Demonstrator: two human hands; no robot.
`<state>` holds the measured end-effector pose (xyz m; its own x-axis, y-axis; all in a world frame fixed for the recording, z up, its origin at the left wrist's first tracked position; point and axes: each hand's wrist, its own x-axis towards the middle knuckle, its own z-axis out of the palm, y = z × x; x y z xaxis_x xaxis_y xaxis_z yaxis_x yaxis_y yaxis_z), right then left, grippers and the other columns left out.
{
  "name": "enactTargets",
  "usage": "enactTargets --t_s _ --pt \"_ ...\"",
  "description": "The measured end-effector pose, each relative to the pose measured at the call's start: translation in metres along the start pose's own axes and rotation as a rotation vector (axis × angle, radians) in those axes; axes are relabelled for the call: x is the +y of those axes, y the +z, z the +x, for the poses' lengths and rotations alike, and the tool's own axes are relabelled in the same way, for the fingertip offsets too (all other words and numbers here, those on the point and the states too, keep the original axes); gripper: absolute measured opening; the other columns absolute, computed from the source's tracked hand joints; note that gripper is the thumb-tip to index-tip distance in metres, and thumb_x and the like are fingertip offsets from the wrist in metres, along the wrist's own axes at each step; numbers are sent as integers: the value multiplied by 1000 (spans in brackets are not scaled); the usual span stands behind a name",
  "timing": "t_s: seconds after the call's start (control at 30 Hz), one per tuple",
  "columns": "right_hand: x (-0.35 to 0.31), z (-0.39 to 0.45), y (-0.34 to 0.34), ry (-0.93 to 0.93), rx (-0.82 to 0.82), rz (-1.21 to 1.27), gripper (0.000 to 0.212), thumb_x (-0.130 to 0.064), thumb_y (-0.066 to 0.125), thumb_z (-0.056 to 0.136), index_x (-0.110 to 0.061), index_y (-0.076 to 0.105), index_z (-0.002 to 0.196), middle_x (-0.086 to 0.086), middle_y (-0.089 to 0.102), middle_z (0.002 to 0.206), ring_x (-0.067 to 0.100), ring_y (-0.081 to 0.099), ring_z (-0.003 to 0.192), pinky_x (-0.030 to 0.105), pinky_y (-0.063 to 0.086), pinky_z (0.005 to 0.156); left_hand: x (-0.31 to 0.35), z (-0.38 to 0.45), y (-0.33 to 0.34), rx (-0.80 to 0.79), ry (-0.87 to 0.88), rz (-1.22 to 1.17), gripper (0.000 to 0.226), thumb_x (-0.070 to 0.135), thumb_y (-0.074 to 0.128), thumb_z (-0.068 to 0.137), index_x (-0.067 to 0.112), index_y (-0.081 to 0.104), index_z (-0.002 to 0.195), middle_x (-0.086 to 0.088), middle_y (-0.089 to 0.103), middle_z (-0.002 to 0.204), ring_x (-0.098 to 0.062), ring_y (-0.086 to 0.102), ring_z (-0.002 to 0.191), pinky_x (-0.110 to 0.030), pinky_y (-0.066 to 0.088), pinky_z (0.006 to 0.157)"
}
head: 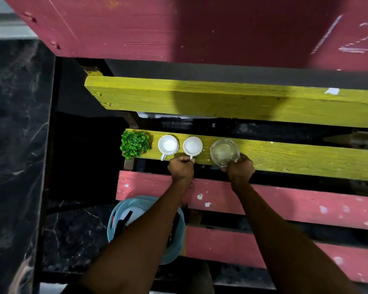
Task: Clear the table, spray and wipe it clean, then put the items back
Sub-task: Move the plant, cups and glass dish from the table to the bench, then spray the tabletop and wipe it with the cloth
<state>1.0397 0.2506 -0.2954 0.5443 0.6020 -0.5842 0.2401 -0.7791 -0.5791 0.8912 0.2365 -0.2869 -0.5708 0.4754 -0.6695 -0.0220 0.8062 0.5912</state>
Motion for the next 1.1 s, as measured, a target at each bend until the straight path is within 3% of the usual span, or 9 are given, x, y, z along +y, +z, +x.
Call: enactTargets --t_s 0.1,0.27,0.43,0.57,0.63,0.7,0.8,0.93,1.1 --pt "1 1 2 -18 -2 -38 38 -1 63 78 -2 72 115 22 75 107 42 72 95 55 61 83 0 -2 -1 -35 18 17 12 2 79 78 6 68 81 -7 66 86 -15 59 86 -18 40 80" --pt "-5 -7 -4 -45 -32 -121 41 -4 70 78 -4 68 119 21 74 111 41 69 103 51 60 86 -2 -5 -9 -75 43 36 15 3 79 78 8 66 83 -4 66 86 -14 57 84 -17 42 80" --pt "3 -54 -18 -118 -30 -183 40 -7 66 84 5 65 123 30 69 115 47 64 107 47 53 88 1 -27 -38 -136 108 98 23 -2 73 79 15 57 73 -3 62 78 -16 55 76 -30 52 86" --pt "14 -109 -23 -124 -118 -288 48 3 62 76 9 59 123 30 59 117 46 56 110 43 45 91 9 -59 -79 -302 180 168 26 -9 54 87 13 66 95 5 61 72 1 58 57 -6 46 54" --pt "13 -141 -21 -123 -139 -273 47 8 61 75 7 60 122 29 58 116 45 57 108 42 44 91 7 -72 -98 -338 222 98 28 -18 52 83 2 69 95 1 61 70 8 58 50 -8 43 53" --pt "11 -172 -21 -143 -173 -262 49 7 60 78 2 61 127 25 57 121 42 58 109 39 44 94 4 -81 -123 -350 268 82 22 -14 60 83 3 71 90 1 64 70 6 61 55 -10 47 59" --pt "9 -216 -19 -227 -191 -288 48 7 58 79 -2 64 126 21 58 123 40 60 110 38 45 95 0 -89 -169 -316 329 39 26 1 69 83 26 72 85 2 72 78 -13 69 76 -27 57 75" --pt "16 -270 -12 -277 -181 -327 41 4 55 77 -7 73 113 18 67 113 38 65 105 37 49 92 -15 -99 -234 -158 375 -76 32 -15 52 83 7 70 96 -5 69 87 -12 64 77 -15 53 74" --pt "41 -317 7 -234 -224 -287 39 11 53 77 -4 74 107 13 74 101 28 70 95 22 47 84 -80 -82 -284 -10 250 -85 45 -16 46 77 13 67 104 -14 70 105 -31 65 99 -43 55 89"
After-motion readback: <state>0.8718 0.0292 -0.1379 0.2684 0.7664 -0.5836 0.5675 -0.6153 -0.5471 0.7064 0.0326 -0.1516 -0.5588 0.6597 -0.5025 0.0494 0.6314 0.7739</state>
